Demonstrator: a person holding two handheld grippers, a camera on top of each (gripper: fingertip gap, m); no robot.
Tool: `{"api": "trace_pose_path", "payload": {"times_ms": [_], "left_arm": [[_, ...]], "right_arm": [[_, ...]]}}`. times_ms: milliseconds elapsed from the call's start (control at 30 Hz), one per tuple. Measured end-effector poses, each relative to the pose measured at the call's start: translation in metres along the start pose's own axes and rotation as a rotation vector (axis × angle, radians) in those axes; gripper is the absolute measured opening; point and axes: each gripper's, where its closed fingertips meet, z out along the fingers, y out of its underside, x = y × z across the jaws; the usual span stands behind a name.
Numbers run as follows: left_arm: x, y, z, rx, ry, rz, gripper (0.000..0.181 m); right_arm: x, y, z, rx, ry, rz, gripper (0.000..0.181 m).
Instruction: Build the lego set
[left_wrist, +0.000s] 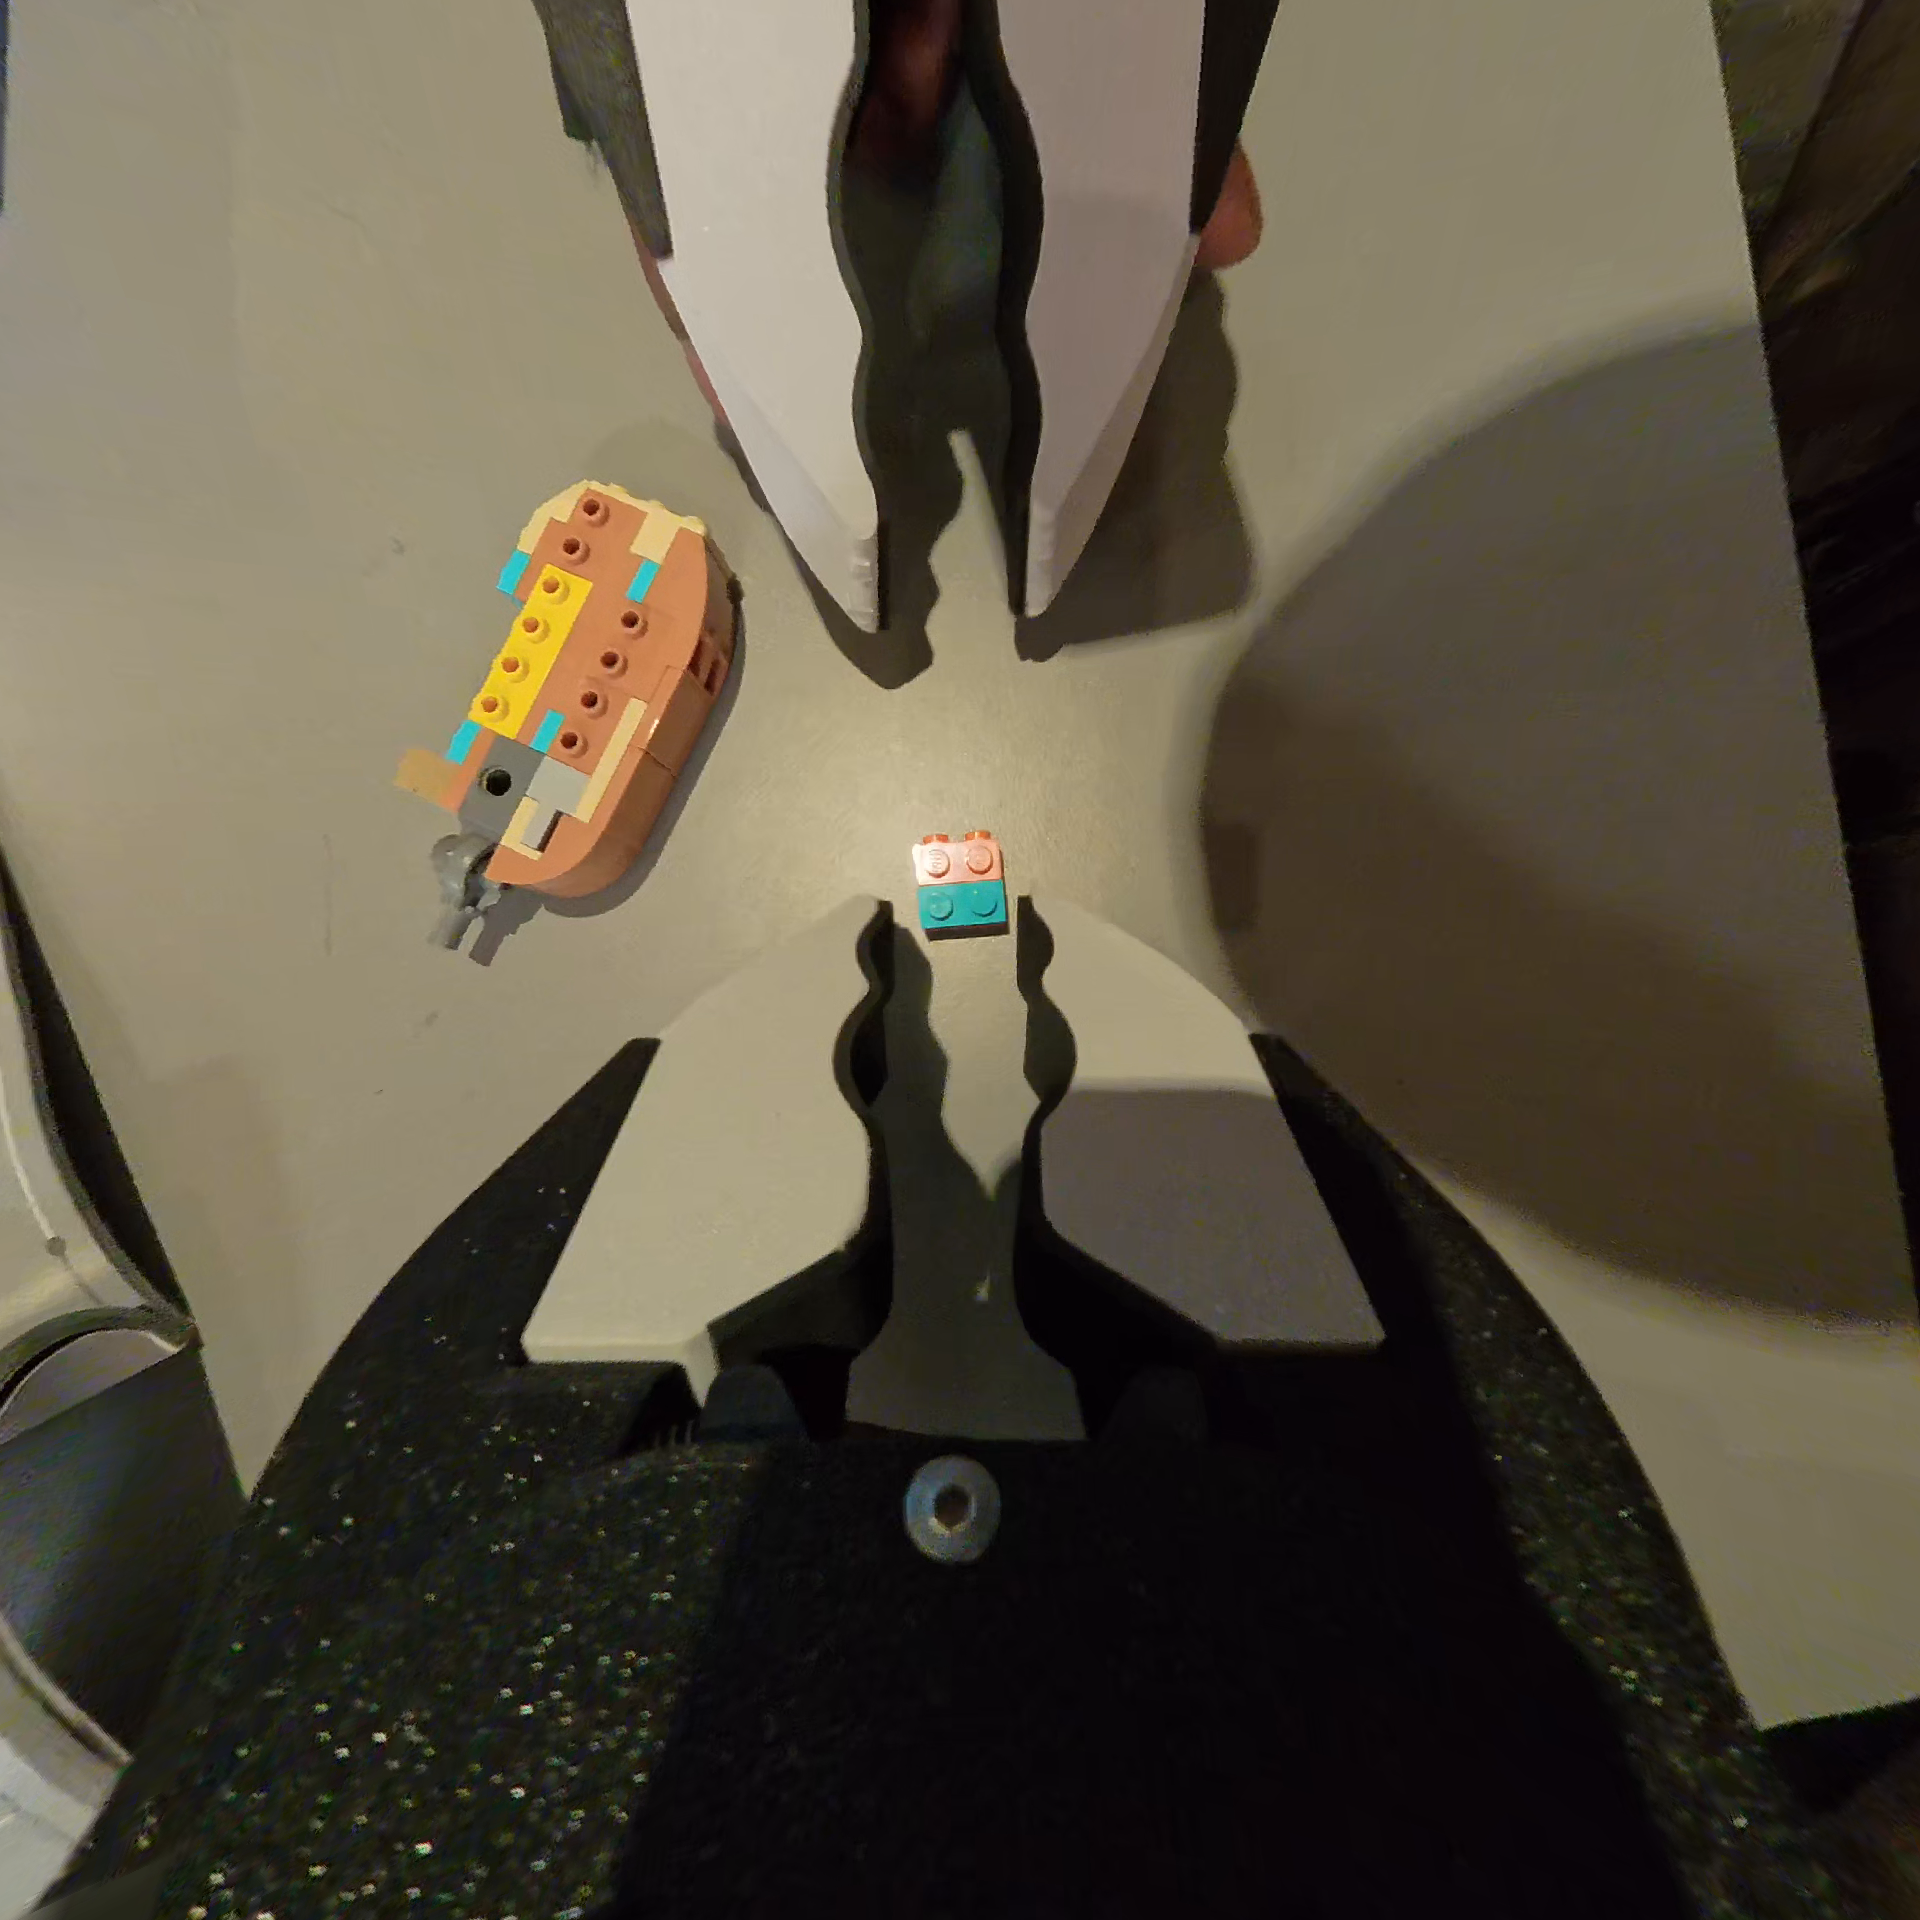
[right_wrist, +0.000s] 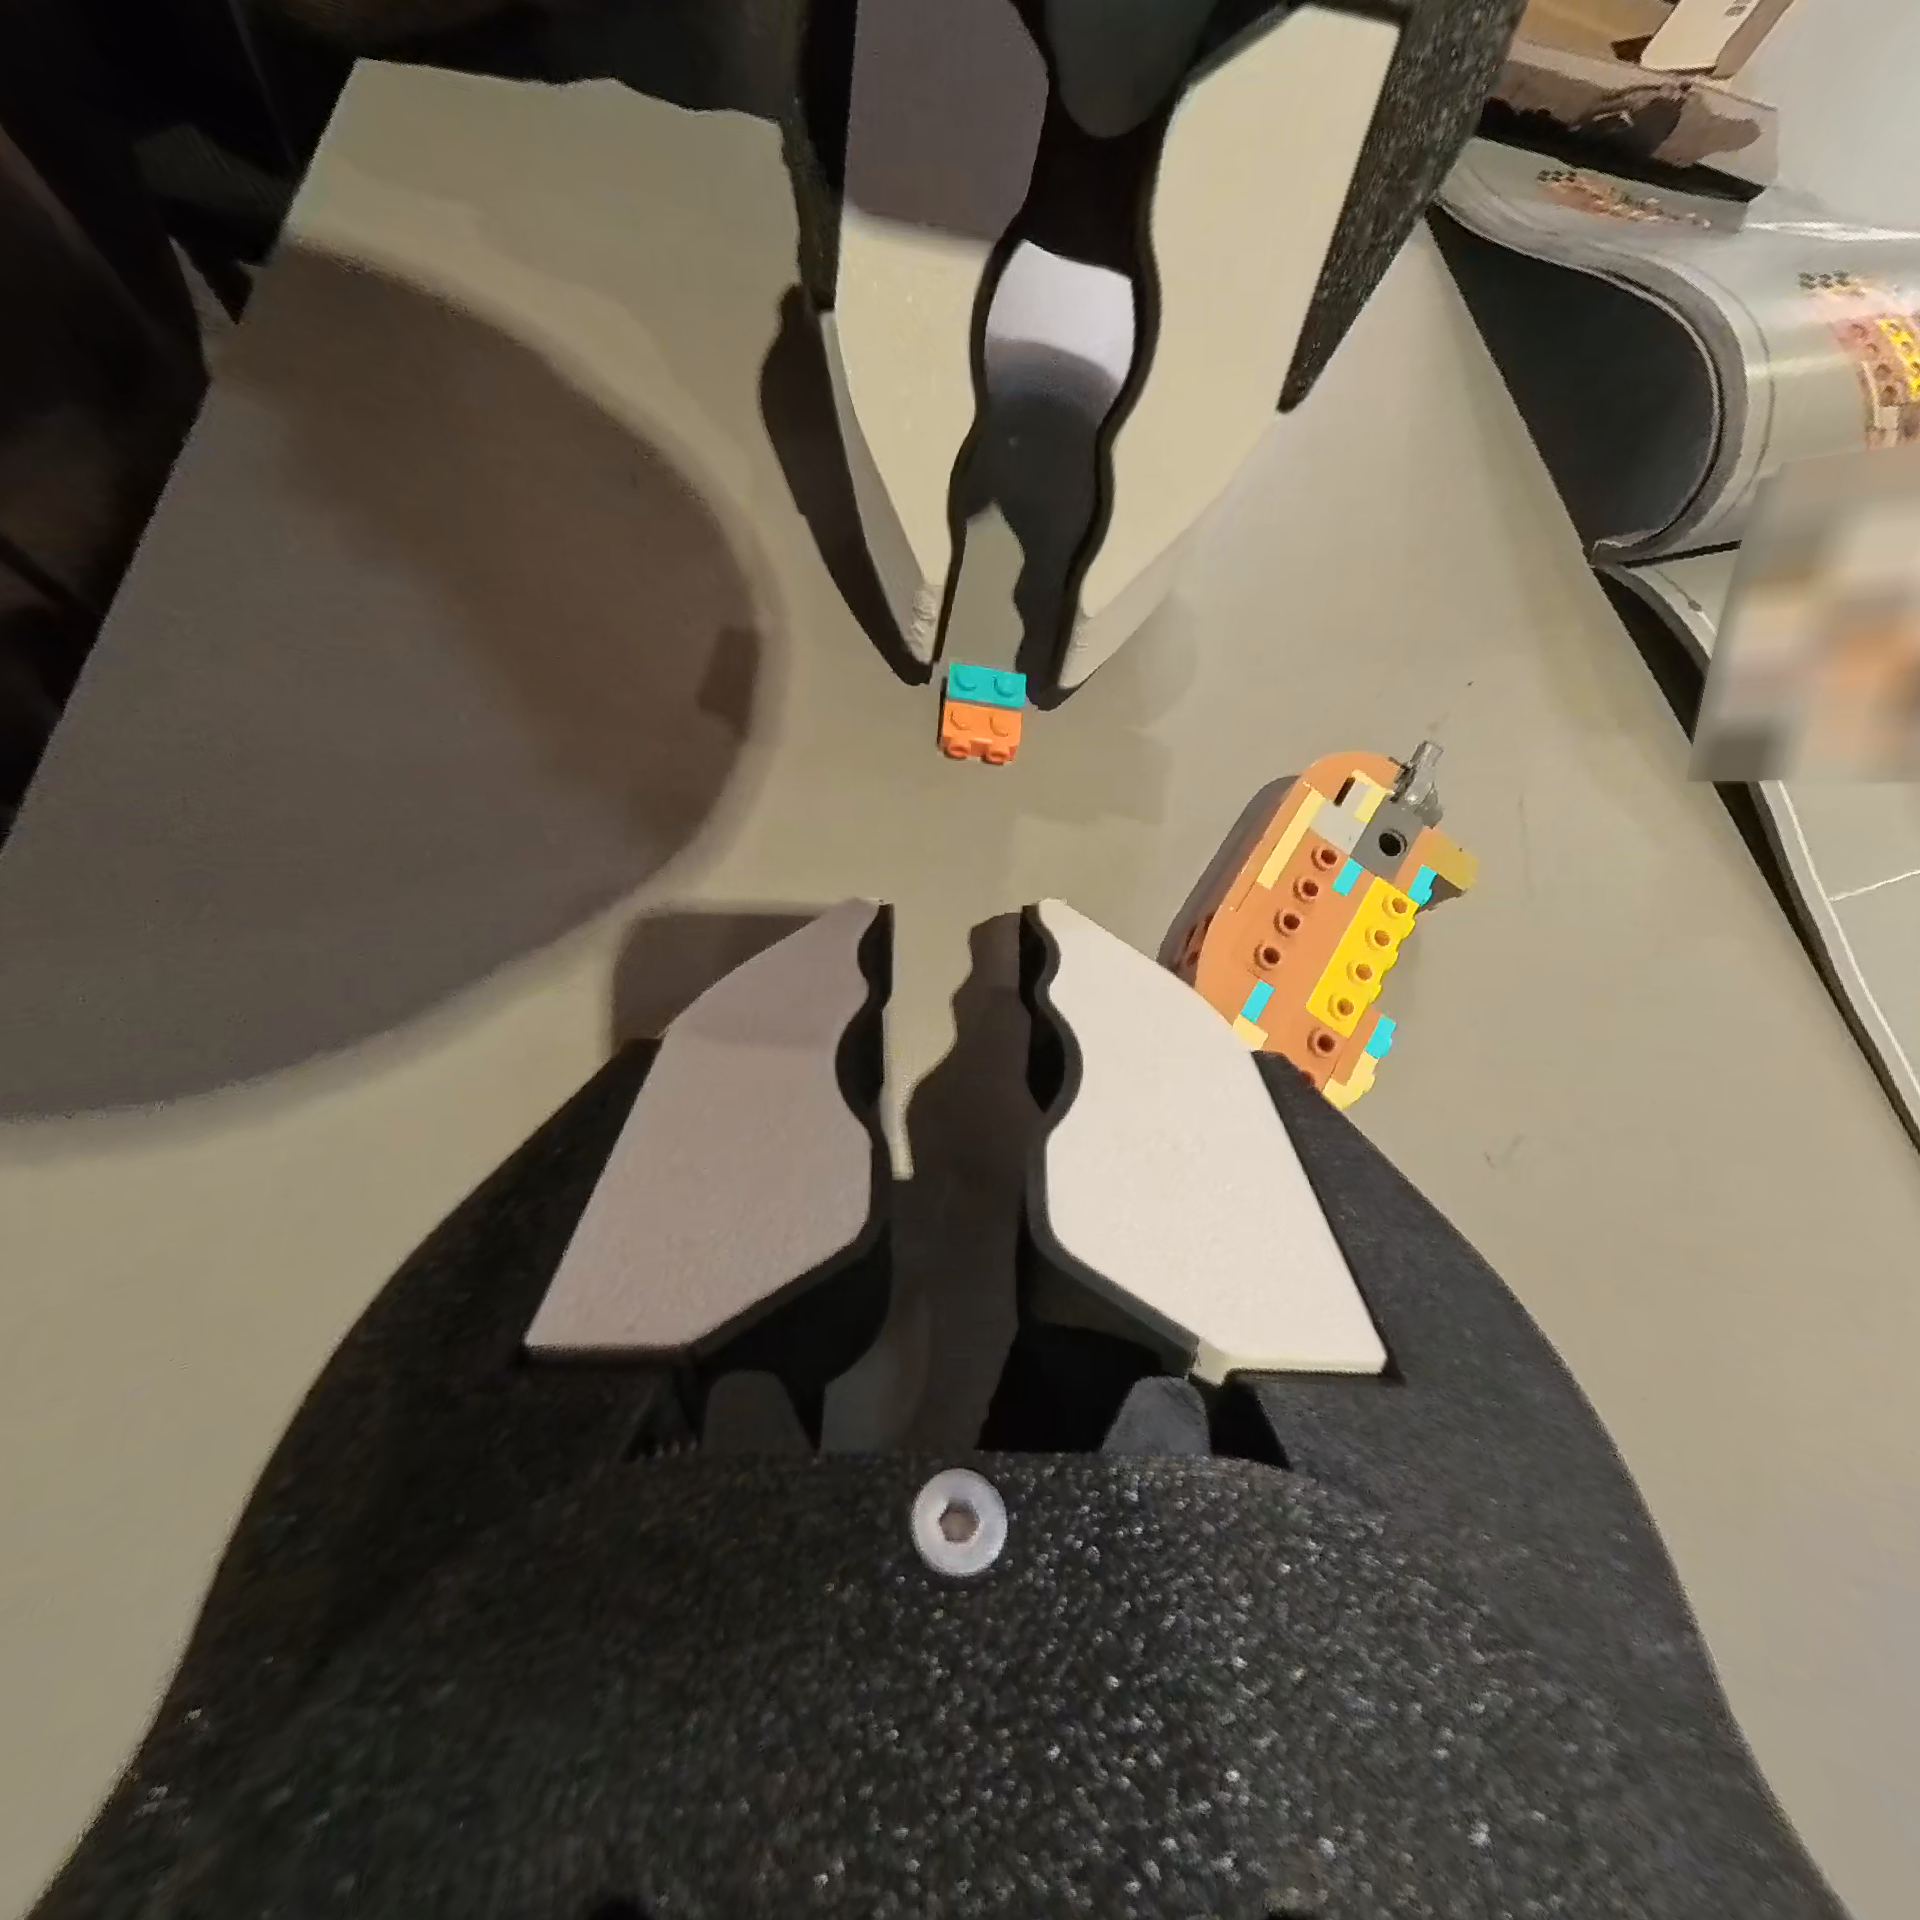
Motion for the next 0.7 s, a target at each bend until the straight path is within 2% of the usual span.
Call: {"api": "trace_pose_path", "payload": {"times_ms": [167,333,700], "left_arm": [[-0.007,-0.006,-0.016,0.097,-0.04,-0.027,0.024],[-0.014,-0.004,-0.028,0.187,-0.08,-0.066,0.025],[-0.02,-0.002,-0.032,0.209,-0.116,-0.072,0.026]], "right_arm": [[0.004,-0.018,0.005,0.069,0.019,0.068,0.025],[0.009,-0.022,0.016,0.043,0.034,0.117,0.027],[0.006,-0.02,0.032,-0.048,0.033,0.088,0.027]]}}
